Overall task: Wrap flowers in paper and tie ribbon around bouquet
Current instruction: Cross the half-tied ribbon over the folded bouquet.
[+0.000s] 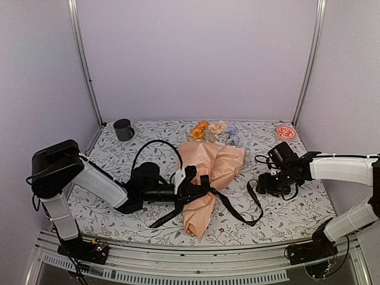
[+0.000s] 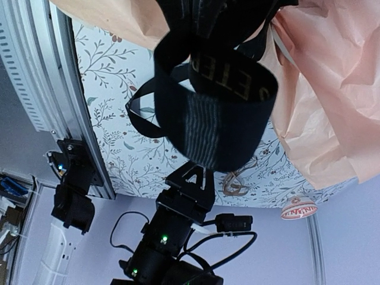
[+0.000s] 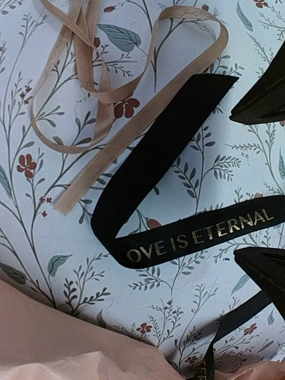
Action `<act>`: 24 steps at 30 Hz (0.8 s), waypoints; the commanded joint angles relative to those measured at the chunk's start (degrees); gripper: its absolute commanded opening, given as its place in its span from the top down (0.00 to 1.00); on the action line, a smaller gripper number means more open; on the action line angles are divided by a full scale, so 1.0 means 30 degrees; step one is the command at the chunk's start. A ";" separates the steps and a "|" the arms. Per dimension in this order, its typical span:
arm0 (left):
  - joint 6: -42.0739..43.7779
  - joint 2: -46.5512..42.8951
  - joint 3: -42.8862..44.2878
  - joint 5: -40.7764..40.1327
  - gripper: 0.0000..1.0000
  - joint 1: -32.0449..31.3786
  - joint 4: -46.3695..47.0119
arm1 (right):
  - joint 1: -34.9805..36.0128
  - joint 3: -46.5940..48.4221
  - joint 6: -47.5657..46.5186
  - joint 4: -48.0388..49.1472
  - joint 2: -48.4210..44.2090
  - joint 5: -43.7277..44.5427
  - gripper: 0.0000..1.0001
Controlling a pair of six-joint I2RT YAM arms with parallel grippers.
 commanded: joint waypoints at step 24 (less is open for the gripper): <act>0.1739 -0.2006 -0.0957 -0.1680 1.00 -0.0083 -0.0986 | 0.1127 0.1711 -0.0127 0.0023 0.2913 -0.1096 0.51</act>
